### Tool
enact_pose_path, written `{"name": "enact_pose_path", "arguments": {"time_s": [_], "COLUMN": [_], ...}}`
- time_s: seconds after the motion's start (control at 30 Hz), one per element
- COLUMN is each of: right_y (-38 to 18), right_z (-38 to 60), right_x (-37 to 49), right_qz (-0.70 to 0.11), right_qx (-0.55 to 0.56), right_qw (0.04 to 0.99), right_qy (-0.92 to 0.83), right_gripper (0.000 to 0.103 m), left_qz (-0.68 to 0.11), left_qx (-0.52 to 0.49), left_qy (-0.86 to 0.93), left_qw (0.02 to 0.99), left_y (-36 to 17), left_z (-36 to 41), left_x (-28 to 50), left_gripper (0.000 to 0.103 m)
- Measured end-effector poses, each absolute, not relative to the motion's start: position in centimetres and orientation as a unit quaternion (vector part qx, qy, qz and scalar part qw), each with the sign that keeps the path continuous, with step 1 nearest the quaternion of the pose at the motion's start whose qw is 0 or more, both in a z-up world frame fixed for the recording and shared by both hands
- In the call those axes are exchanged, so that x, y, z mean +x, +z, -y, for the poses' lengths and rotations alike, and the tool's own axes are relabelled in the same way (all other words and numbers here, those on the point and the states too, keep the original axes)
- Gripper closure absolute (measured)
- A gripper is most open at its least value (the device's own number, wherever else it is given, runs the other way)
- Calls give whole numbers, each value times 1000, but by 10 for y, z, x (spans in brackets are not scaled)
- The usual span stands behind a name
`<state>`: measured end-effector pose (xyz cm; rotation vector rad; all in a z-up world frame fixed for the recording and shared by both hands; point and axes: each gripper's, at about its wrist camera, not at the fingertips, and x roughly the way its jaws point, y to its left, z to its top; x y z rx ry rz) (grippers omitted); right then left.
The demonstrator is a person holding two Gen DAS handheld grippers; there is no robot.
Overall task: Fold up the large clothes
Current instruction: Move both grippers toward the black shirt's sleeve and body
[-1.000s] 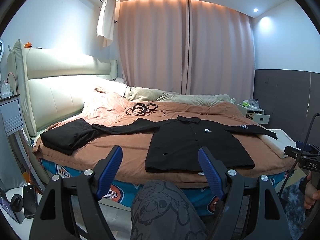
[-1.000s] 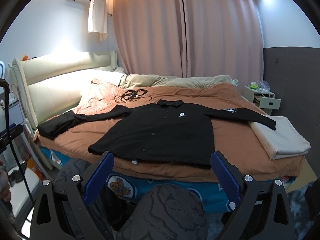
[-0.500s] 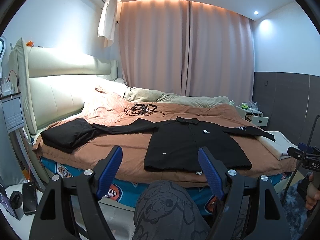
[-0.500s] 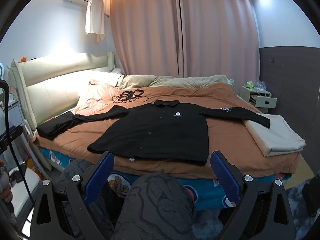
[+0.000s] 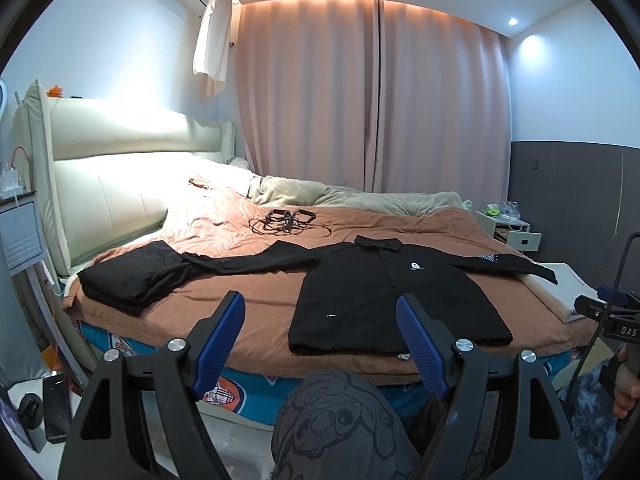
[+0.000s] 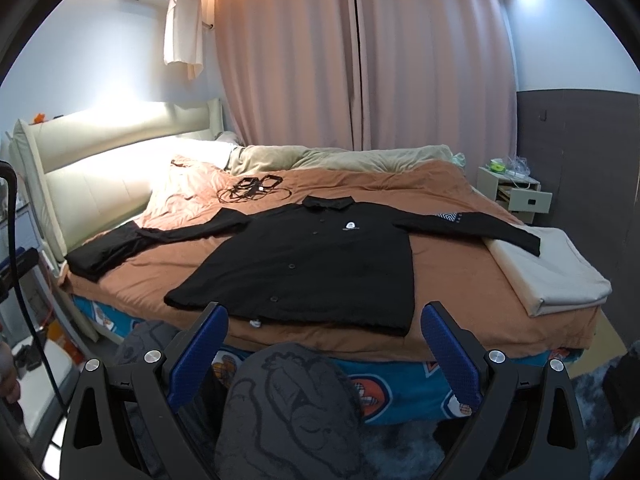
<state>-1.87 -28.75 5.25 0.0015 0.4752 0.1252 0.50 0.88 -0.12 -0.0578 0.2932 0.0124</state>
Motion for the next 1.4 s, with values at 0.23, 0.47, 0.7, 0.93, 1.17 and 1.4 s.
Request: {"name": "enact_pose_path", "arguments": {"time_s": [0.23, 0.47, 0.7, 0.93, 1.17, 1.4], "right_y": [45, 36, 22, 13, 2, -7], "right_z": [277, 271, 262, 248, 221, 185], "right_x": [14, 56, 99, 150, 208, 266], "right_qz": [-261, -283, -303, -322, -342, -364], "right_qx": [-10, 3, 11, 18, 30, 45], "right_qw": [962, 954, 946, 938, 928, 915], "right_qy": [76, 94, 113, 127, 145, 168], "right_gripper": [5, 5, 5, 5, 5, 5], "left_qz": [-180, -200, -232, -263, -283, -296], "left_qx": [-43, -49, -62, -72, -90, -98], "left_qy": [8, 17, 21, 37, 60, 82], "left_qw": [983, 978, 971, 961, 953, 947], "left_y": [-12, -21, -35, -49, -62, -69], "left_z": [-17, -23, -31, -49, -84, -122], "left_x": [40, 74, 122, 175, 220, 264], "left_gripper": [24, 24, 24, 24, 24, 24]}}
